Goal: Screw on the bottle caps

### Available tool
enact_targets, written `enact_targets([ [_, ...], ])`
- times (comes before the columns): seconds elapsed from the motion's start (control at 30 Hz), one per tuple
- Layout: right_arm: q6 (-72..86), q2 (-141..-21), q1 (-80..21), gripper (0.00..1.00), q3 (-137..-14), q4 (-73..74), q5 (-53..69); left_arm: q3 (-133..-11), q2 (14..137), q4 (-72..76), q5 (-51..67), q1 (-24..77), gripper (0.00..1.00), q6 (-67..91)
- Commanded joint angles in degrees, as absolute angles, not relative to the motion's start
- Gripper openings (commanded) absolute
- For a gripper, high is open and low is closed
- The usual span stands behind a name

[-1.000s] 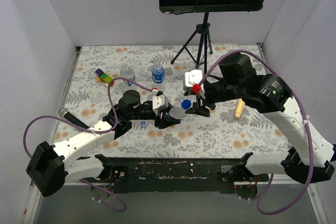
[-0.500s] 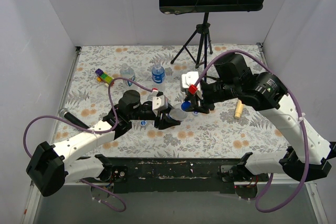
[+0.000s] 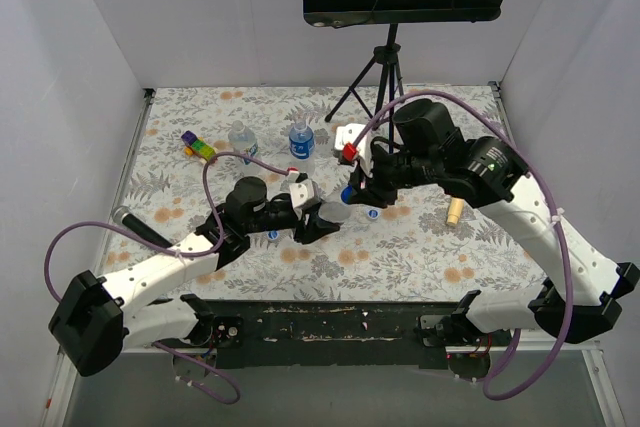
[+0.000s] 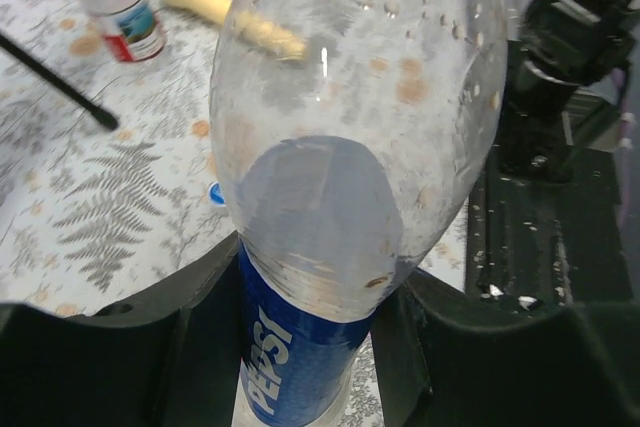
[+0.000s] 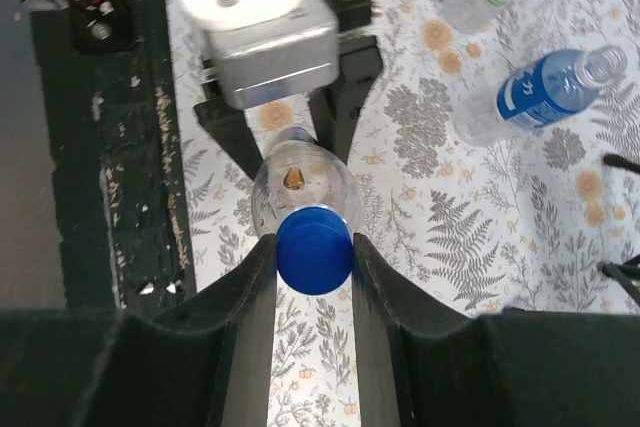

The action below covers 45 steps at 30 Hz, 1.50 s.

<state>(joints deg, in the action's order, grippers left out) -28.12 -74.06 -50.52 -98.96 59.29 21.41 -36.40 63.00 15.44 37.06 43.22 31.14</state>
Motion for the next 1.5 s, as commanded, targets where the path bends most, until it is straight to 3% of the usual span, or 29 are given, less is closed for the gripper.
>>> enact_targets([
  [0.0, -13.8, -75.6, -50.9, 0.08, -92.9, 54.9, 12.2, -35.1, 58.2, 25.0, 20.6, 43.0, 0.42, 33.3],
  [0.2, 9.5, -75.2, -51.6, 0.07, -84.1, 47.5, -2.6, -31.0, 54.4, 29.2, 0.9, 47.4, 0.40, 28.1],
  [0.33, 20.9, -73.4, -52.1, 0.03, -78.2, 42.7, -5.9, -28.6, 53.8, 32.5, -13.9, 54.8, 0.40, 19.2],
  [0.5, 27.4, -69.7, -52.1, 0.01, -71.0, 34.1, -7.5, -26.6, 56.0, 38.7, -27.7, 61.2, 0.40, 9.9],
  [0.63, 28.2, -67.3, -52.1, 0.02, -70.9, 31.3, -8.3, -26.5, 57.9, 39.6, -31.4, 63.2, 0.40, 5.7],
  [0.7, 27.0, -67.0, -52.1, 0.10, -73.0, 32.3, -8.8, -27.1, 58.3, 38.5, -31.6, 63.2, 0.40, 5.8],
  [0.73, 26.0, -67.0, -52.1, 0.18, -74.6, 33.1, -8.8, -27.3, 58.3, 37.5, -31.2, 63.2, 0.40, 5.7],
  [0.97, 15.8, -62.9, -52.0, 0.69, -81.2, 33.8, -7.6, -31.8, 57.9, 24.5, -14.9, 58.1, 0.40, 15.5],
  [1.03, 9.9, -62.0, -52.1, 0.75, -83.0, 34.1, -4.4, -33.1, 57.7, 21.8, -7.3, 55.3, 0.40, 18.4],
  [1.2, -3.7, -61.0, -51.9, 0.78, -88.7, 40.0, 4.0, -35.3, 57.6, 18.4, 13.8, 48.8, 0.41, 24.2],
  [1.47, -20.8, -58.4, -51.9, 0.72, -90.6, 47.7, 20.6, -38.8, 60.5, 16.2, 39.4, 44.1, 0.43, 30.6],
])
